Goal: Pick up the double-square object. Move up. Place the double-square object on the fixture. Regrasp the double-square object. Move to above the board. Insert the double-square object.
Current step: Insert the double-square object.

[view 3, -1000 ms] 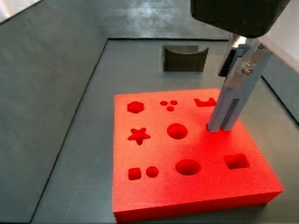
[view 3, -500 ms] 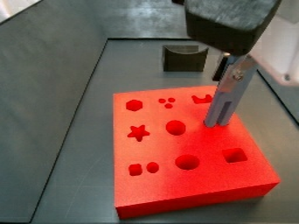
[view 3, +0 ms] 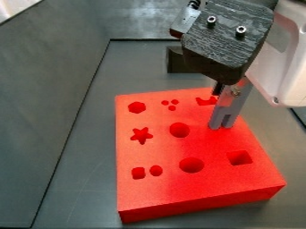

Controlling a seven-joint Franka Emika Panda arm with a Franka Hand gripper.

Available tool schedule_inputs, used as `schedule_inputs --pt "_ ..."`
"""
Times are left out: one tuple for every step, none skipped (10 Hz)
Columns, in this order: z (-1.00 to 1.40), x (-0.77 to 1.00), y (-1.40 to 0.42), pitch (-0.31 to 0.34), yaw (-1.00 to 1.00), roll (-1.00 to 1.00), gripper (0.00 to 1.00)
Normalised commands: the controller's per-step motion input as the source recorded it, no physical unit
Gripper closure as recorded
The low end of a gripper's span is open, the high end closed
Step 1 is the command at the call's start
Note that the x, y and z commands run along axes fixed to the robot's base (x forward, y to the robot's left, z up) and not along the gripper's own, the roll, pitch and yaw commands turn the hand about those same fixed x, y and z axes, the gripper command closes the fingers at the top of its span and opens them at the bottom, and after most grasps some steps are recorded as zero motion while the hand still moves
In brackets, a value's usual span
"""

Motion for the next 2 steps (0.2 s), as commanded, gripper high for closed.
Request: schedule_inputs --pt "-0.1 0.0 0.0 -0.077 0.0 -0.02 1.0" --pt "-0.09 0.0 0.0 -0.113 0.0 0.0 1.0"
